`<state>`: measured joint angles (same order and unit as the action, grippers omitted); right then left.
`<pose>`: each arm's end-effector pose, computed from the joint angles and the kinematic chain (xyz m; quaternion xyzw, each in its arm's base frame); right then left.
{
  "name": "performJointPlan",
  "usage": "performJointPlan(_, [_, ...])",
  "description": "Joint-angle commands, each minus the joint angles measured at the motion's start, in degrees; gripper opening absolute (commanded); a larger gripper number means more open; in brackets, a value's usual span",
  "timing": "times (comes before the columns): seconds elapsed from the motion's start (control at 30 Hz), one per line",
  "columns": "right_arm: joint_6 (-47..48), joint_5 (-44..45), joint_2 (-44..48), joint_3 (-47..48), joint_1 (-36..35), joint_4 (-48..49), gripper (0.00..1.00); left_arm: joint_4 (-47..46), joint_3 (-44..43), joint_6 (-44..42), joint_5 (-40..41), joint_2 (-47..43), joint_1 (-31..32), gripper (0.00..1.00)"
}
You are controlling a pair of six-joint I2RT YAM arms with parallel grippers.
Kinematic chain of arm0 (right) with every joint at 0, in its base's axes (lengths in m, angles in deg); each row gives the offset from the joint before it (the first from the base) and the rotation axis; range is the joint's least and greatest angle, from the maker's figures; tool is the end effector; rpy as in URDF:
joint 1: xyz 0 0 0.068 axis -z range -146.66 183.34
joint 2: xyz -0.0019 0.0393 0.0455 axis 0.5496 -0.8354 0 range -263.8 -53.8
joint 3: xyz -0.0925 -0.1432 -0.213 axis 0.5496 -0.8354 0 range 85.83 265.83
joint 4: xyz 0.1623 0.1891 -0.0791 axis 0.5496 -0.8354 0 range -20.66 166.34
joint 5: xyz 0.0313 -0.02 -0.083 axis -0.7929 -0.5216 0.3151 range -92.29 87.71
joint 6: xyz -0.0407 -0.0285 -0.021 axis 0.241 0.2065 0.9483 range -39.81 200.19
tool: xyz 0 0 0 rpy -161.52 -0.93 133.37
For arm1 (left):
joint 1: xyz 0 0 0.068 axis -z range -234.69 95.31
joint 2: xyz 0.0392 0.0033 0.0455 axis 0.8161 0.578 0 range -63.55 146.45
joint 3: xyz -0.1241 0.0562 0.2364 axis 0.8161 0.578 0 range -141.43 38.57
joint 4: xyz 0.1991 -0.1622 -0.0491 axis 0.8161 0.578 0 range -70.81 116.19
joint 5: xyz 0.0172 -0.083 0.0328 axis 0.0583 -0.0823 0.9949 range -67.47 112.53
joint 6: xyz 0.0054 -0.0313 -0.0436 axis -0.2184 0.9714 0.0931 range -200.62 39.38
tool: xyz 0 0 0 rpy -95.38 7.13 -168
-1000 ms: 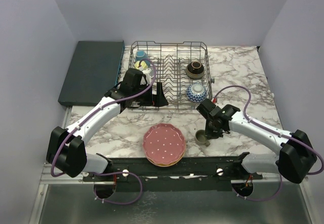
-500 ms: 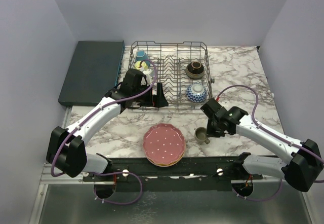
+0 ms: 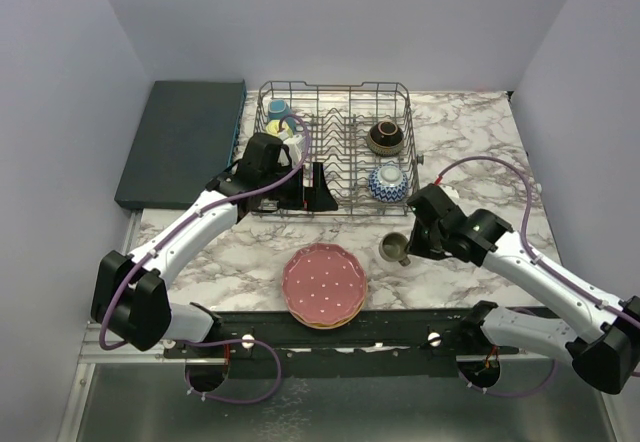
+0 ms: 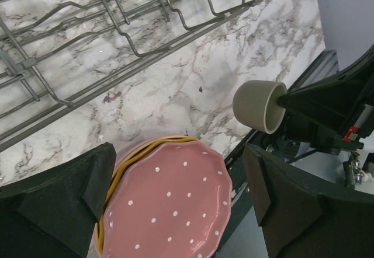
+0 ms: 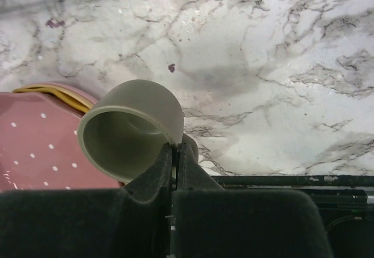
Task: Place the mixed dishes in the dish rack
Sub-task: Pick up the cup at the center of the board, then turn the cup upside down in the dish rack.
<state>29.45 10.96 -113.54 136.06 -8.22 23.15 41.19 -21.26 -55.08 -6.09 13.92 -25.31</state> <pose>0.1465 0.1189 0.2637 0.1044 0.9600 0.0914 0.2433 0.2490 -0.1599 0.2870 0.1346 0.8728 -0.3886 0.2627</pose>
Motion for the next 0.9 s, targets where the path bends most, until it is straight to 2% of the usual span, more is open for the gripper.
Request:
performJointPlan(0.0, [1.7,1.2,1.8,2.3,0.1,3.8,0.0,-0.7,-1.6,2.7,-5.4,-2.0,0.4,0.99])
performJointPlan(0.6, [2.3,-5.4,5.2,5.5,0.2,18.0,0.0,-12.3,1.2,12.6,-19.9,-4.6,-5.8,0.99])
performJointPlan(0.87, [2.3,-11.5,3.4,7.3,2.0,24.7,0.0,-25.9,5.7,21.8,-28.5,-7.1,-11.3,0.99])
